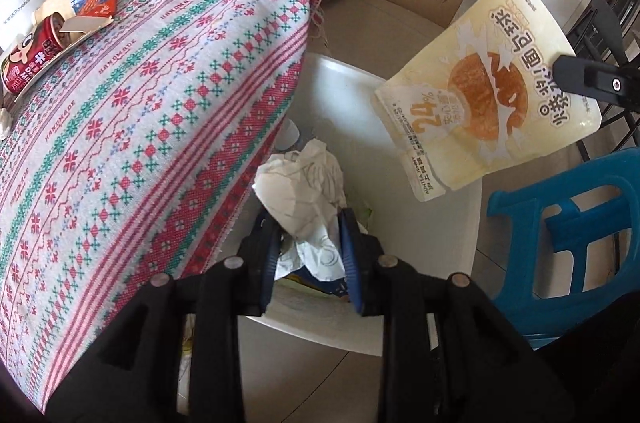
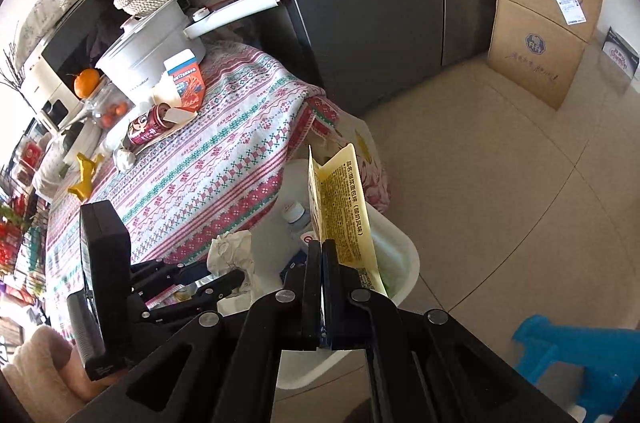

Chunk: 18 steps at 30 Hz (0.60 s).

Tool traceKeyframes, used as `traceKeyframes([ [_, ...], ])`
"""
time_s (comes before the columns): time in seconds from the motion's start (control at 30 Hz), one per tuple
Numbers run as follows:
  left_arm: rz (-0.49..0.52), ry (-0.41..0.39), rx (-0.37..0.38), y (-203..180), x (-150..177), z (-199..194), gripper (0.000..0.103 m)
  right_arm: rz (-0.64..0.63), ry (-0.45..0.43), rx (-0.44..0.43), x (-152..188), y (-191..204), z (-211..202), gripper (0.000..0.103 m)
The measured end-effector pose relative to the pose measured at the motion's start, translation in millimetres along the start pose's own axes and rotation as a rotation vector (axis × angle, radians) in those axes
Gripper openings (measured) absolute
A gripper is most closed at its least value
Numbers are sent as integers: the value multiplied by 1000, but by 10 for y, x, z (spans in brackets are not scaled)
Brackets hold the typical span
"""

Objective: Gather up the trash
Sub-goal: 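Drop the crumpled paper and bread packet into the white bin with both tools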

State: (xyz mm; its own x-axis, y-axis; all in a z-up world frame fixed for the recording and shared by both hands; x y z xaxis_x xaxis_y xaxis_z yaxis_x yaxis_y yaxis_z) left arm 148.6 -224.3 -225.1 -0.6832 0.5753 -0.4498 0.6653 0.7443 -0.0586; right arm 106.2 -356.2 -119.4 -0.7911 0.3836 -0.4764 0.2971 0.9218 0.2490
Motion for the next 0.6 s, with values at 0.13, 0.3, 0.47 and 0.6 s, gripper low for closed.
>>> traceKeyframes([
  [0.13,24,-8,-13,-15,-28,-13,40,5,2,8,4,-35,3,2],
  [0.3,44,-15,-24,2,-32,-114,53,4,6,14,6,-31,10,2],
  [0.47,34,-58,-39,124,-88,-327,72,-5,24,20,27,-15,53,2],
  [0.6,4,-80,-68,277,-88,-447,82,-24,60,28,83,20,146,2],
])
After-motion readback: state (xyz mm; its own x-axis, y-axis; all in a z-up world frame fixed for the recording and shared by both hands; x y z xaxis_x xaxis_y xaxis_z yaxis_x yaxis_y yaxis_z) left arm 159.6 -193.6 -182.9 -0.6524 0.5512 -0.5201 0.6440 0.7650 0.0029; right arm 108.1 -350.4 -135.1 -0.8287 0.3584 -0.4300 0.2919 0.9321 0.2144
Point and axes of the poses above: each gripper's, at about its wrist camera, not at the fingertips, and z roughly the way its jaws point, y to its left, x to its underside, the point moved 8 cm from there along z, roughly the way its jaws point, and after that the axes turned 8 degrees about z, right-handed, at the moved point
